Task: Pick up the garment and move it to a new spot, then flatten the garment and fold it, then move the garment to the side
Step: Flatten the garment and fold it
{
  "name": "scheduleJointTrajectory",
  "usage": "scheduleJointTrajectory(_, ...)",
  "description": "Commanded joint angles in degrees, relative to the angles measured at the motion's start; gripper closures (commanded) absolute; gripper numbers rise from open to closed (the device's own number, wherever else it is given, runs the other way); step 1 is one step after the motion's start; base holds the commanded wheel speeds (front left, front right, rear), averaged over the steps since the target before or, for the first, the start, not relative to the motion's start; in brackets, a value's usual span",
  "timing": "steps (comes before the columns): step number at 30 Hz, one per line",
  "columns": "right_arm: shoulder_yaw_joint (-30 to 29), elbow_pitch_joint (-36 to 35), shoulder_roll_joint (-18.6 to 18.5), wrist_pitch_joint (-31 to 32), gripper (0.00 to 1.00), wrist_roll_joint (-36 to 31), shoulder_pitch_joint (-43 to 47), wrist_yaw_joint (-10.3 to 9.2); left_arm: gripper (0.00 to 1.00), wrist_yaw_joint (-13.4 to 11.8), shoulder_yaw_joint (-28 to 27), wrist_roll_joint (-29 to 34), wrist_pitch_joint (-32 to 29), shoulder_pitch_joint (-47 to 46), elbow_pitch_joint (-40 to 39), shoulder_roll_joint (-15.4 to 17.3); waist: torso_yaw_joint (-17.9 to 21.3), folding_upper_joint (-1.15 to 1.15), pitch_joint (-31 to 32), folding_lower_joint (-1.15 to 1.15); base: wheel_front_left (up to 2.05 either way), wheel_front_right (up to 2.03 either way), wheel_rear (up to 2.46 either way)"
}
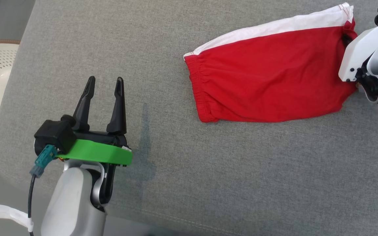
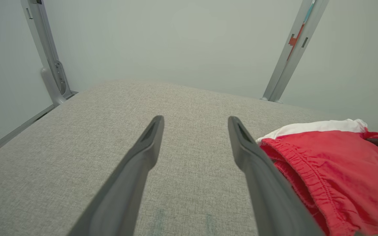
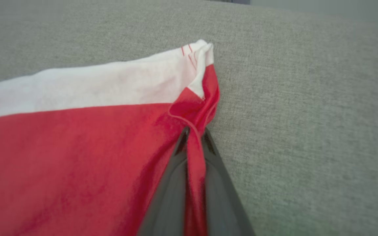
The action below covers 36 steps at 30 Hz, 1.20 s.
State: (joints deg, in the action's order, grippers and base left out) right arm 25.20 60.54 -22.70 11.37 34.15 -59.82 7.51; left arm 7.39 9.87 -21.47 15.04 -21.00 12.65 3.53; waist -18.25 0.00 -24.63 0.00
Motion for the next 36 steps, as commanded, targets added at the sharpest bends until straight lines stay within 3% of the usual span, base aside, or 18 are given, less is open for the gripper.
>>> scheduleJointTrajectory(1,0.2,0.7,0.6,0.0,1.00,0.4,3.4,-0.05,0.00,0.1,0.0,-0.1,0.2,-0.3,0.1,-0.1,0.3,0.00,0.3,0.00,0.00,0.00,0.00)
scheduleJointTrajectory(15,-6.1,-3.1,-4.3,-12.1,1.00,0.7,9.6,-0.08,0.00,0.1,-0.1,-0.8,0.2,2.9,1.1,0.7,6.0,0.00,7.2,0.00,0.00,0.00,0.00)
scheduleJointTrajectory(23,-11.5,-2.6,-6.9,-12.7,1.00,-3.4,11.0,-0.08,0.00,0.1,-0.3,-1.2,0.2,4.1,2.0,0.5,7.7,0.00,9.3,0.00,0.00,0.00,0.00)
scheduleJointTrajectory(27,-13.1,-3.8,-5.4,-10.5,1.00,-6.2,9.6,-0.07,0.00,0.1,-0.3,-1.4,0.2,4.1,2.4,0.4,7.9,0.00,9.9,0.00,0.00,0.00,0.00)
scheduleJointTrajectory(36,-11.3,-11.4,3.3,-1.1,1.00,-12.2,10.0,-0.07,0.00,0.1,0.9,-1.8,0.2,4.4,2.9,0.0,5.7,0.00,11.7,0.00,0.00,0.00,0.00)
